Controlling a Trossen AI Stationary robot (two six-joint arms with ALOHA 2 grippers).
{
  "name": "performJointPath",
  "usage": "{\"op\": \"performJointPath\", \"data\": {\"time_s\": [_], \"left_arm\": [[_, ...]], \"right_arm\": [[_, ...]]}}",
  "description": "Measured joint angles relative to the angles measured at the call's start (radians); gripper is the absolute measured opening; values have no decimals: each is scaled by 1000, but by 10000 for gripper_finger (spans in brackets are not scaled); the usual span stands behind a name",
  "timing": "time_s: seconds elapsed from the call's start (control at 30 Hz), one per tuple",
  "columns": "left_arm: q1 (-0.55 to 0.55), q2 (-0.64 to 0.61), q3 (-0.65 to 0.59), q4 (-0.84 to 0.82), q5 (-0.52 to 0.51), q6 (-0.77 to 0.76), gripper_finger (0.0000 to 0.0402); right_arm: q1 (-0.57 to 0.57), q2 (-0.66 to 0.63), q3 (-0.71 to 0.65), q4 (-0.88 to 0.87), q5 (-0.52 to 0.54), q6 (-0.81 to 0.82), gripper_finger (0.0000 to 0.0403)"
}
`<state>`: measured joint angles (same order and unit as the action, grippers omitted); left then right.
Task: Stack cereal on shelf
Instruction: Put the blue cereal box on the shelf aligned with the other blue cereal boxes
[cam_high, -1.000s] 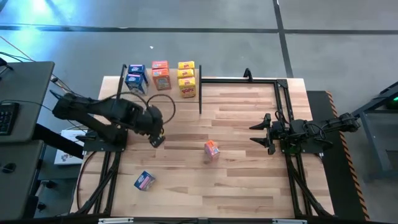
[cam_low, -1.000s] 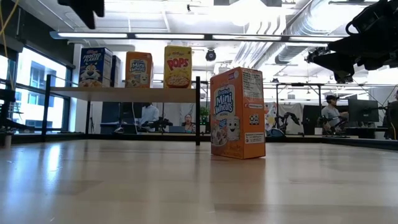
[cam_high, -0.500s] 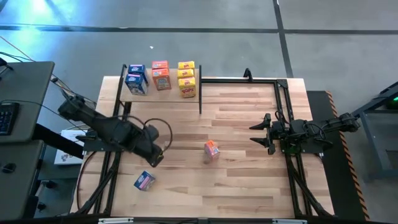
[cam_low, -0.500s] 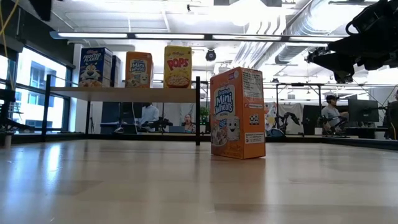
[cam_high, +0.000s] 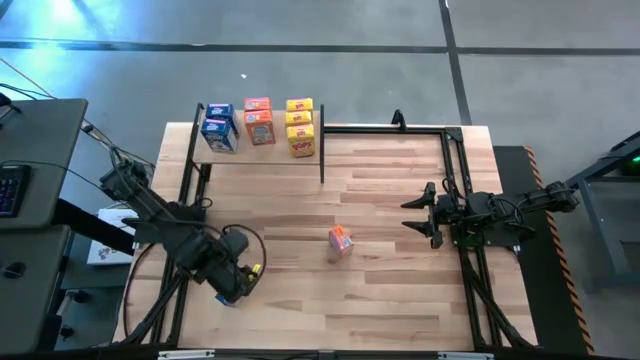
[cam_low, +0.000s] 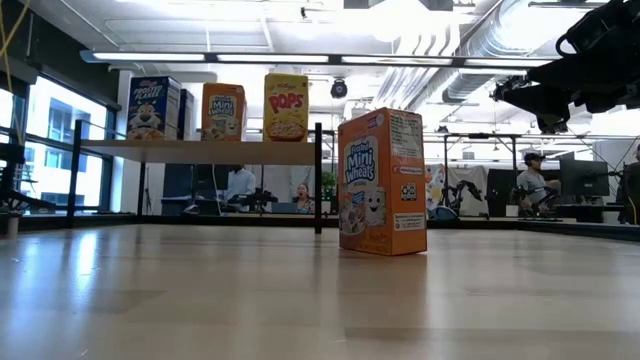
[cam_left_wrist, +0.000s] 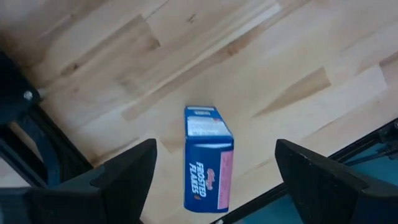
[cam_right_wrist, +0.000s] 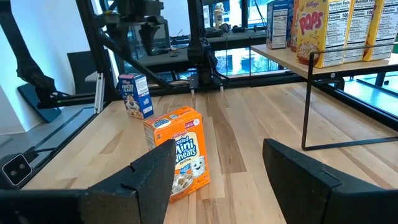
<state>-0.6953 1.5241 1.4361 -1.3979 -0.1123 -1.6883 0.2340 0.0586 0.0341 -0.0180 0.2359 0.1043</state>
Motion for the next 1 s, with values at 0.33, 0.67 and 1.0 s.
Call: {"op": "performJointPath", "data": {"time_s": [0.33,0.67,1.0], "left_arm": [[-63,66,0,35,35,-66,320],[-107,151,-1,25,56,-104,320],[-124,210,-1,22,57,-109,320]], "right_arm": [[0,0,0,0,0,0,234],[0,0,0,0,0,0,234],[0,0,0,0,0,0,234]]}}
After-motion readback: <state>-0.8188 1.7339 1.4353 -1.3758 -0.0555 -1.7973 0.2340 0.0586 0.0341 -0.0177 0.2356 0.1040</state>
